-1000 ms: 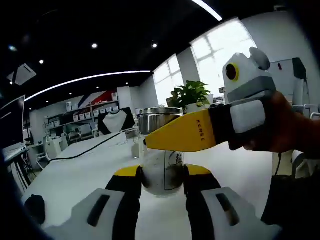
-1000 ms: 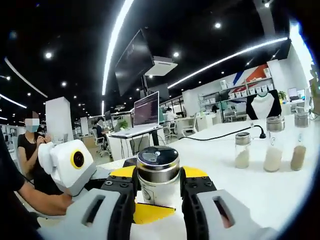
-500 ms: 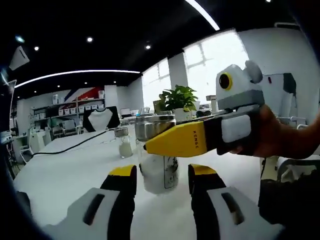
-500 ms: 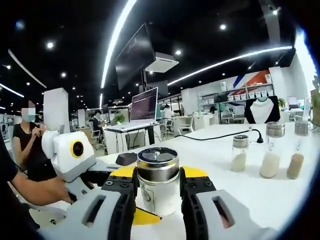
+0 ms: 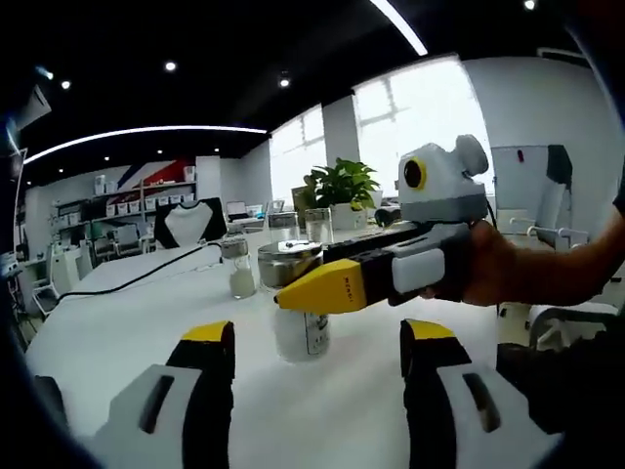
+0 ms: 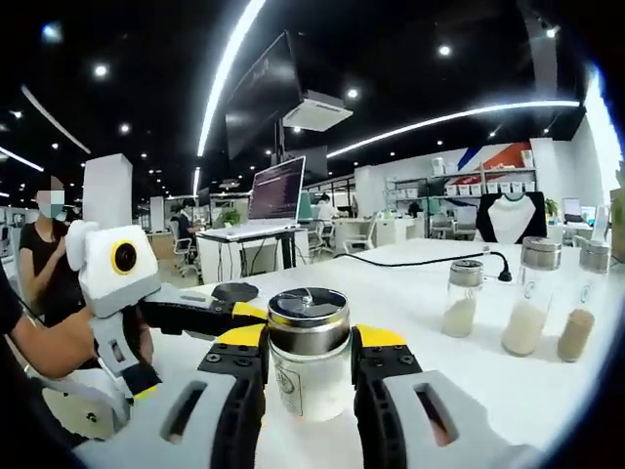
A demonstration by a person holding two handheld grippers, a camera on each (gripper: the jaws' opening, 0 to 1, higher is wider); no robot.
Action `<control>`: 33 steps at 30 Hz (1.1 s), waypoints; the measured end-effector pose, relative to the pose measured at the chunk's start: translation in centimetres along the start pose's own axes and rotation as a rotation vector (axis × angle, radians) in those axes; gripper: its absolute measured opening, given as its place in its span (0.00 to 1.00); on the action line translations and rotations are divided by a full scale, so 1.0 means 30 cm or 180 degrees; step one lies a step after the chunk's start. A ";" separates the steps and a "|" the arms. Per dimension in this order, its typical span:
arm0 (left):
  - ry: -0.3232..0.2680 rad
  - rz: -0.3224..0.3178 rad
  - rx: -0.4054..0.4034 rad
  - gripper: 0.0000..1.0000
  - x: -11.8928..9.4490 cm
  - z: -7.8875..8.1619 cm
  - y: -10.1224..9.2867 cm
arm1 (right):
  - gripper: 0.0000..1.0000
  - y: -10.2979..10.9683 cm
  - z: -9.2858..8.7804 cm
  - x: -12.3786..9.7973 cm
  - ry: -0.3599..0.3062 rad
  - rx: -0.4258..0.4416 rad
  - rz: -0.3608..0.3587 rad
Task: Rotate the seasoning bottle until the label or dispensing opening points toward the visible target arrow and the bottle remains upright within the marked orientation range
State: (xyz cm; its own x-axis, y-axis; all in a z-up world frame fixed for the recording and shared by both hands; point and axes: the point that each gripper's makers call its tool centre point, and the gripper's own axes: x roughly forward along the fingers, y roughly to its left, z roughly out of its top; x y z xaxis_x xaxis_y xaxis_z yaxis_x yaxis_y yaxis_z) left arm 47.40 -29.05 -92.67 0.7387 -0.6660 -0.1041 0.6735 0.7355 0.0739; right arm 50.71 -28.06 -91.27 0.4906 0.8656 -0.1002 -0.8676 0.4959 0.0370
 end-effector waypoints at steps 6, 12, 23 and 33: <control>0.0016 -0.0011 -0.0033 0.81 -0.005 -0.005 0.008 | 0.31 -0.047 -0.015 0.026 0.0031 0.0055 -0.0051; 0.0009 -0.0031 -0.0021 0.88 -0.002 0.001 0.001 | 0.31 -0.083 -0.031 0.051 0.0043 0.0117 -0.0098; 0.0072 -0.0032 0.0037 0.99 0.000 -0.003 -0.001 | 0.31 -0.125 -0.035 0.069 0.0022 0.0044 -0.0092; 0.0071 -0.0087 0.0163 1.00 0.004 0.007 -0.034 | 0.31 -0.143 -0.029 0.102 -0.0067 -0.0033 -0.0041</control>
State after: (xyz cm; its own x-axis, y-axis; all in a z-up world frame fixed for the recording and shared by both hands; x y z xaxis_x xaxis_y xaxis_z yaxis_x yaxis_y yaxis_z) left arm 46.79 -29.91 -92.55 0.7196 -0.6824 -0.1289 0.6944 0.7093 0.1212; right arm 55.85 -27.60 -92.60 0.5033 0.8605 -0.0796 -0.8619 0.5064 0.0254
